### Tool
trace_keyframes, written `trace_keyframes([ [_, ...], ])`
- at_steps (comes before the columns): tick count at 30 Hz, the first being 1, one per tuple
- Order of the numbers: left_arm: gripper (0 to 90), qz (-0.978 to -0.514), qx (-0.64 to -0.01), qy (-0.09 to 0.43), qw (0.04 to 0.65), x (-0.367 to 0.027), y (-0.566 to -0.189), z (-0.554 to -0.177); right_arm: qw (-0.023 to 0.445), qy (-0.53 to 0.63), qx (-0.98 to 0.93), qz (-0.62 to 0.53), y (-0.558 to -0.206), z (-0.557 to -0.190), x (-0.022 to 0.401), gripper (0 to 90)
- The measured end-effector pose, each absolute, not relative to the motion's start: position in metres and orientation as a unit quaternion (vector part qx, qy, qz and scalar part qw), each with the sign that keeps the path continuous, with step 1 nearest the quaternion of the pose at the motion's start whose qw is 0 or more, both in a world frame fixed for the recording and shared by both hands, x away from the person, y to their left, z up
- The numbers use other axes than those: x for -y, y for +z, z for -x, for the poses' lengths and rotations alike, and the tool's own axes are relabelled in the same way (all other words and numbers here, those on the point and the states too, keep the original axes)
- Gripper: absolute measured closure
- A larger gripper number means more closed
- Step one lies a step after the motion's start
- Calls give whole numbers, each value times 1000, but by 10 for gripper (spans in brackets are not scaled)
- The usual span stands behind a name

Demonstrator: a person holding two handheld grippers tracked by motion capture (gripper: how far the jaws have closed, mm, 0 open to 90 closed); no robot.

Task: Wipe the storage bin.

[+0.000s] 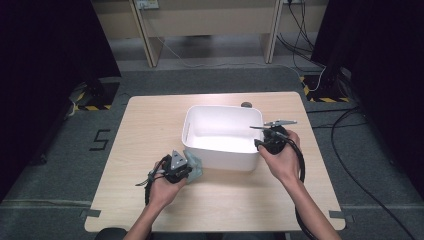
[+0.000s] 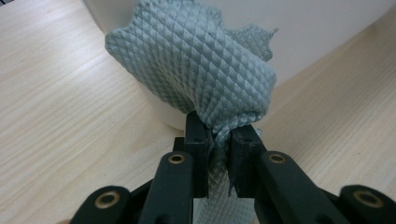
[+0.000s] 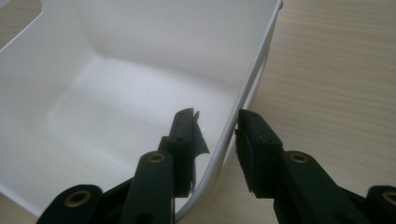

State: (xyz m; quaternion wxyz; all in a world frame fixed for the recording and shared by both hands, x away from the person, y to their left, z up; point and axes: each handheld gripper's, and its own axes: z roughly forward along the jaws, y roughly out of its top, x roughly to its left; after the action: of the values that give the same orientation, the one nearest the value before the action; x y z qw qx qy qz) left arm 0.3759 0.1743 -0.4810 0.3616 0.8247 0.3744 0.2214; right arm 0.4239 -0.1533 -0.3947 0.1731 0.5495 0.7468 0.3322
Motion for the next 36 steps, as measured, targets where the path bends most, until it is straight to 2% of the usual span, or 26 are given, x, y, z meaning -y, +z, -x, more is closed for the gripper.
trace_keyframes([
  [14, 800, -835, -369, 218, 345, -169, -486, -379, 173, 333, -746, -550, -395, -424, 153, 682],
  [24, 800, -838, -359, 209, 353, -154, -488, -379, 175, 333, -745, -551, -395, -423, 153, 682],
  [36, 802, -830, -361, 213, 369, -153, -485, -378, 173, 334, -745, -551, -395, -424, 153, 680],
])
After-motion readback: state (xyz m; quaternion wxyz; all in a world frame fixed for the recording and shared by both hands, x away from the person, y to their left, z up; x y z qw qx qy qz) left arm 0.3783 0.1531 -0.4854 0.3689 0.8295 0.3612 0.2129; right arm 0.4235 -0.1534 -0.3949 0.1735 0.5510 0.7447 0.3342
